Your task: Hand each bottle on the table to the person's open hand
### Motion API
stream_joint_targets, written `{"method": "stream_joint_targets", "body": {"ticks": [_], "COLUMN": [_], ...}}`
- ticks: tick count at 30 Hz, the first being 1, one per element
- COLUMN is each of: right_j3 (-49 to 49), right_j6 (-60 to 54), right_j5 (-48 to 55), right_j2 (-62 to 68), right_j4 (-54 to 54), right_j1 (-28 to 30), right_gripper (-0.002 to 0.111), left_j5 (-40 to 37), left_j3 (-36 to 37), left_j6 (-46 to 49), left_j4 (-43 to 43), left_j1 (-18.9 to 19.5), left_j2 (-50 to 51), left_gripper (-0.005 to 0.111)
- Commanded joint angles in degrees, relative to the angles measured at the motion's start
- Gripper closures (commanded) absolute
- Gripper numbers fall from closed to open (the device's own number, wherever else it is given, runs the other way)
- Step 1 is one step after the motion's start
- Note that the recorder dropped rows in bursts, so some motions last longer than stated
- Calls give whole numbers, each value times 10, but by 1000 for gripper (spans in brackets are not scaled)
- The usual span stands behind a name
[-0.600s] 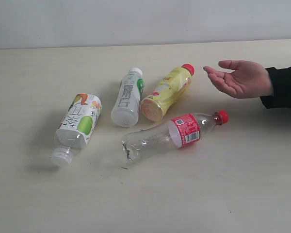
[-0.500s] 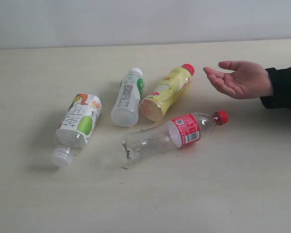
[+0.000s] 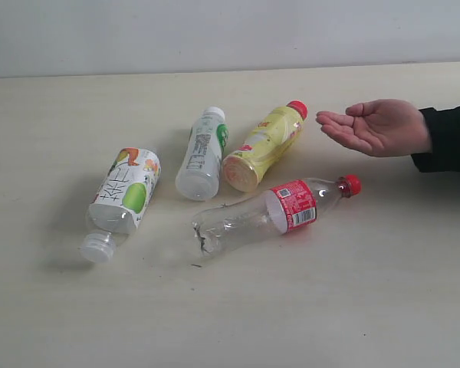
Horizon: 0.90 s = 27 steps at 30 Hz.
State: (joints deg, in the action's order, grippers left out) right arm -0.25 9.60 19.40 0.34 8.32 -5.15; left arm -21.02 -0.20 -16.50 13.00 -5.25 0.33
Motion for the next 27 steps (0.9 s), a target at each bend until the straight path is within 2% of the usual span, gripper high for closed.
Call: {"method": "stream_joint_targets", "body": {"ticks": [1,11,16,23,27], "right_j3": [3,3,3,3,3], "right_j6": [0,0,0,0,0], "right_j5": [-4,-6,-6,-6,-6], "right_j2": [-3,-3,-3,-3,-3], "right_j4": [-3,-3,-3,-3,-3], "right_j1": [3,3,3,3,3], "right_gripper": [108,108,108,108,108], "left_j5": [1,1,17,198,269], "left_j3": [2,2,2,2,2], "left_j6": [-2,-2,0,-5,-34], "left_j4": [-3,-3,67,53,53], "left_j1": [1,1,1,1,1], "left_j2": [-3,-3,-3,-3,-3], "left_gripper": [107,107,107,107,107]}}
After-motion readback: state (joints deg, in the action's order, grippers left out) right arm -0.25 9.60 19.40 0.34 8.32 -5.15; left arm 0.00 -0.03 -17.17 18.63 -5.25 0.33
